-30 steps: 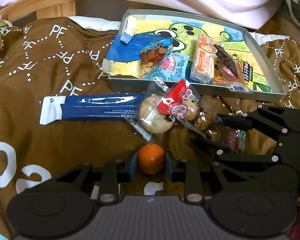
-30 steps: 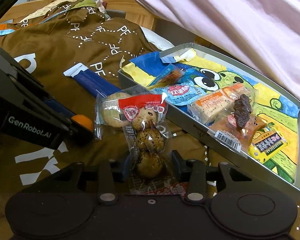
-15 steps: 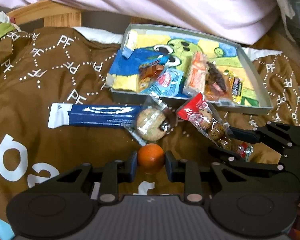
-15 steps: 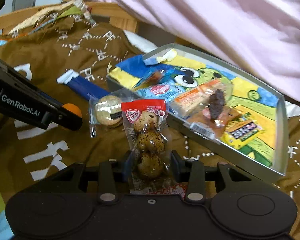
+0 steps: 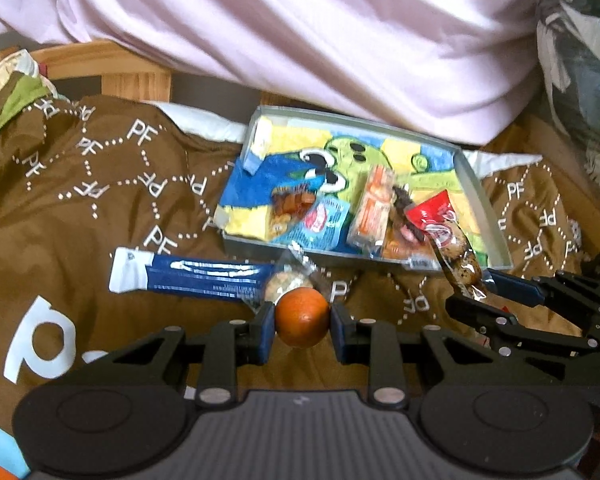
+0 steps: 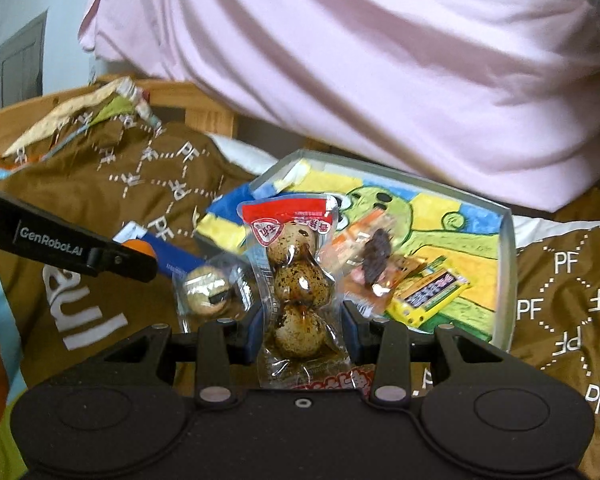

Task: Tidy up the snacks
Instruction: 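Grasp the orange ball candy with left tool while right tool grasps quail eggs, then lower orange candy into tray with left tool while right tool places quail eggs there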

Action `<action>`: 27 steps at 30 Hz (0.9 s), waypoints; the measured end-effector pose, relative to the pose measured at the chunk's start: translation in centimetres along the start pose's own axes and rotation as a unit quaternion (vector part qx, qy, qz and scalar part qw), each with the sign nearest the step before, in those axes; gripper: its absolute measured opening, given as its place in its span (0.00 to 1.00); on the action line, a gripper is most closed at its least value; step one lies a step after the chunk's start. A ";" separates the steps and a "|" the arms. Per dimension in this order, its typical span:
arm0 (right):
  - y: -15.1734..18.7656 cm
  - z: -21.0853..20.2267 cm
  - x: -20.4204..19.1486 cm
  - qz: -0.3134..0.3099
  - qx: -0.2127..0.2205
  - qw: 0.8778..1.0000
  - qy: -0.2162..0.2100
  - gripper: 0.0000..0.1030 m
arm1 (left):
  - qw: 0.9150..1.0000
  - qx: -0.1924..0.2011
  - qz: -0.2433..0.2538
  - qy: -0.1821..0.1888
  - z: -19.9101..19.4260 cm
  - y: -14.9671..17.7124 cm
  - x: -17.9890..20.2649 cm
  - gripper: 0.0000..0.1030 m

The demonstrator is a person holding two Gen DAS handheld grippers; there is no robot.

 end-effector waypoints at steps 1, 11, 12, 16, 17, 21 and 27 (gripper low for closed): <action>-0.2 -0.2 0.2 0.003 0.004 1.000 0.001 0.40 | 1.000 0.004 -0.002 0.002 -0.2 -0.2 0.0 0.31; -1.6 -0.8 1.2 0.011 0.038 0.999 0.005 0.41 | 0.999 0.052 0.003 0.003 -1.3 -3.3 0.9 0.31; -1.9 -0.8 1.4 0.012 0.043 0.999 0.005 0.41 | 0.998 0.057 0.008 0.003 -1.2 -3.8 1.2 0.31; -3.0 -0.3 3.1 0.019 0.063 0.998 0.015 0.41 | 0.997 0.073 0.022 0.003 -0.3 -5.9 2.4 0.31; -3.4 -0.1 3.7 0.021 0.068 0.997 0.021 0.41 | 0.997 0.074 0.024 0.003 0.3 -6.7 2.8 0.31; -4.5 1.2 8.2 0.054 0.083 0.993 0.057 0.41 | 0.996 0.086 0.028 0.014 2.7 -9.6 4.7 0.31; -3.5 3.3 13.8 0.108 0.068 0.987 0.096 0.41 | 0.995 0.088 0.026 0.036 7.5 -12.7 7.8 0.31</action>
Point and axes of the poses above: each gripper's, at about its wrist camera, not at the fingertips, and z roughly the way its jaws point, x to its right, y to its underside, the point moved 7 cm from there along z, roughly the way its jaws point, and after that the axes turned 2 degrees about x, right-handed, at the moved point
